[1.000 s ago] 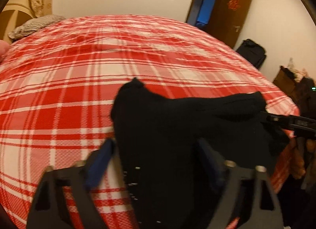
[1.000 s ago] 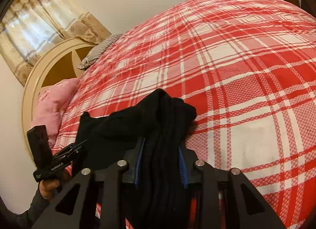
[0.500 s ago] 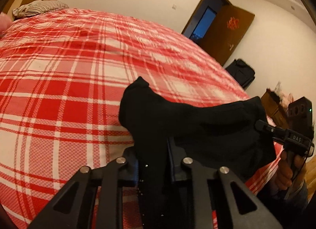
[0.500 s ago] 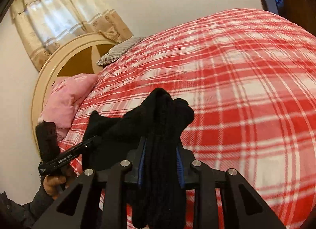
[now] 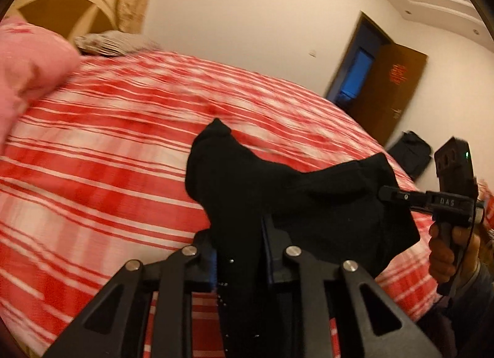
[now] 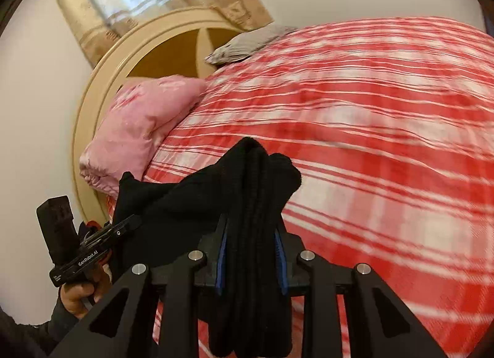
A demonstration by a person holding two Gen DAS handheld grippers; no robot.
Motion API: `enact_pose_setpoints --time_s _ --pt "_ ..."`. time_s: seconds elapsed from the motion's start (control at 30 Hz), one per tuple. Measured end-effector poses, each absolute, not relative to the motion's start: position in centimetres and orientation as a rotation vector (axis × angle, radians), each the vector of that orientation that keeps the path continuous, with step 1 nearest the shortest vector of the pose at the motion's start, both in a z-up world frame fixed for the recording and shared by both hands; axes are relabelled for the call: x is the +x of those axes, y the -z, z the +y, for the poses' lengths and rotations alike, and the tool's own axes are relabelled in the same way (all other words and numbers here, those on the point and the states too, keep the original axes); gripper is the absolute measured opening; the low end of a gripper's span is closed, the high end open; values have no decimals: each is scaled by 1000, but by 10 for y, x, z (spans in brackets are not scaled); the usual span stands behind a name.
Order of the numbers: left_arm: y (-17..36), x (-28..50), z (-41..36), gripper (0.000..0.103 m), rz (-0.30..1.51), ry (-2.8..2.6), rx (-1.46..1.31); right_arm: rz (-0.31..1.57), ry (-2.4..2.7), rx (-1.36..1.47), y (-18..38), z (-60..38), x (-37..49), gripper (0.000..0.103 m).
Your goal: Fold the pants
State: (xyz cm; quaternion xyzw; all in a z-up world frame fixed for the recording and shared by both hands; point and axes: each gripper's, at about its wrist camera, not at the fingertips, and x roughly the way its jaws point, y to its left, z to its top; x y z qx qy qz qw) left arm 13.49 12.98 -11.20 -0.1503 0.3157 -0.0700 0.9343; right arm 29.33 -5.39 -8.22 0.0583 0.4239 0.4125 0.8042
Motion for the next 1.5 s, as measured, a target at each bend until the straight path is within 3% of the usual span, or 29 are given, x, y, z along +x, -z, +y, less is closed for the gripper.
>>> enact_pose_setpoints --time_s 0.27,0.37,0.43,0.5,0.57,0.6,0.63,0.83,1.33,1.5 --pt "121 134 202 23 621 -22 -360 992 -884 132 120 -1 320 27" --pt "127 132 216 24 621 -52 -369 1034 -819 111 141 -1 330 33" --pt "139 139 223 31 650 -79 -351 1050 -801 134 147 -8 332 41" --pt "158 149 229 37 702 -115 -343 1043 -804 121 147 -11 329 42" --pt "173 154 234 51 731 -137 -355 1031 -801 84 145 -13 325 44" --pt "177 153 238 65 717 -162 -372 1022 -800 63 143 -14 322 46" --pt "177 151 242 73 698 -175 -384 1015 -801 51 143 -16 319 46" --pt "177 146 250 90 680 -236 -396 993 -756 -21 145 -16 313 51" --pt "182 147 245 99 694 -297 -325 990 -669 -25 153 -16 318 72" --pt "182 147 244 101 704 -309 -313 985 -652 -13 152 -20 317 73"
